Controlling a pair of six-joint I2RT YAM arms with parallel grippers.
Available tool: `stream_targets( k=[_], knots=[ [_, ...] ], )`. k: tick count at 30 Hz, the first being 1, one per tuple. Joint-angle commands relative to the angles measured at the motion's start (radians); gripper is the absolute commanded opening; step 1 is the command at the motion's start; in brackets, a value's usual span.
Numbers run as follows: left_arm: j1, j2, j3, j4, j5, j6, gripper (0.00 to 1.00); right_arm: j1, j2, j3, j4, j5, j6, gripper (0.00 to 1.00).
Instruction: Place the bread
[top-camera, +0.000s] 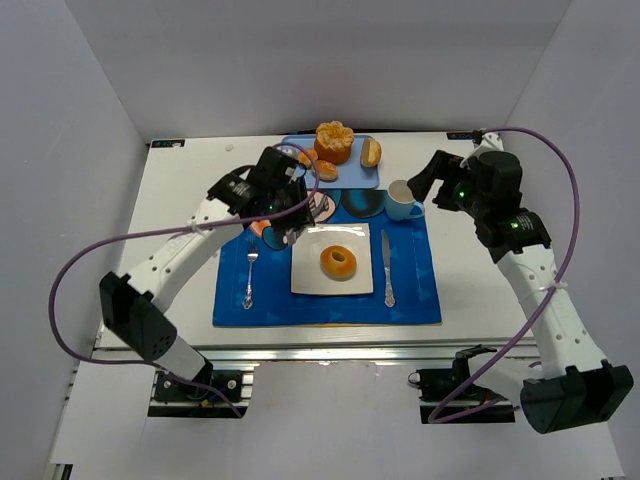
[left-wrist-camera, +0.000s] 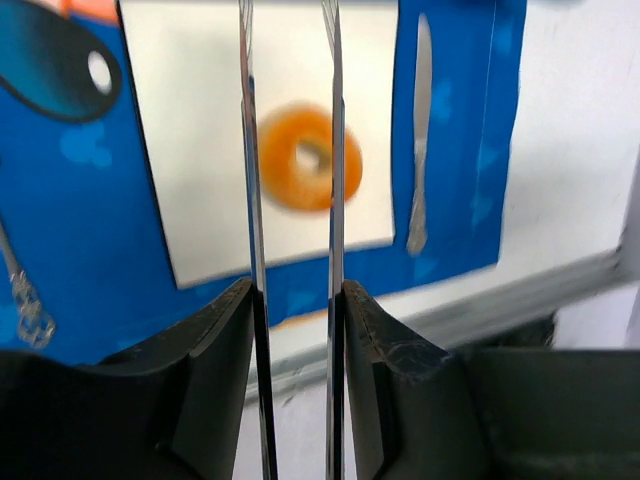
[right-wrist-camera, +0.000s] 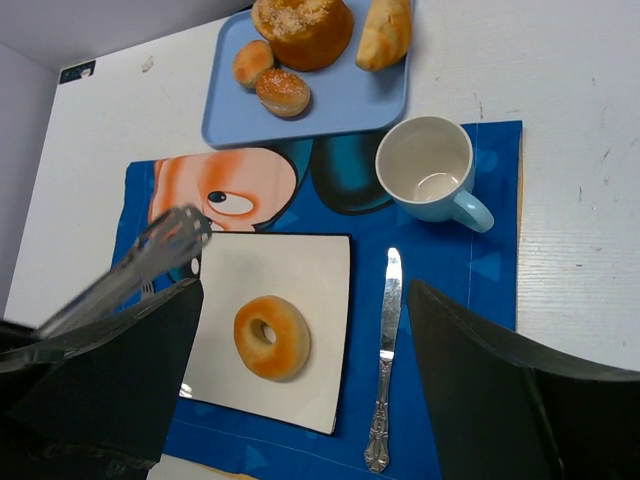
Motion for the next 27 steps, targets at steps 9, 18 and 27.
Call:
stream_targets(
  k=[9,18,27],
  knots=[
    [0.23,0.358,0.319,0.186,0.144,-0.204,0.48,0.002,0.108,0.087,0.086,0.005,0.004,0.89],
    [0.25,0.502,0.41,0.276,0.288,-0.288,0.56,0.002,0.169,0.111,0.103,0.016,-0.013,0.89],
    [0.257,0.519,0.379,0.33,0.305,-0.331,0.61,0.002,0.197,0.119,0.115,0.019,-0.023,0.89]
  ],
)
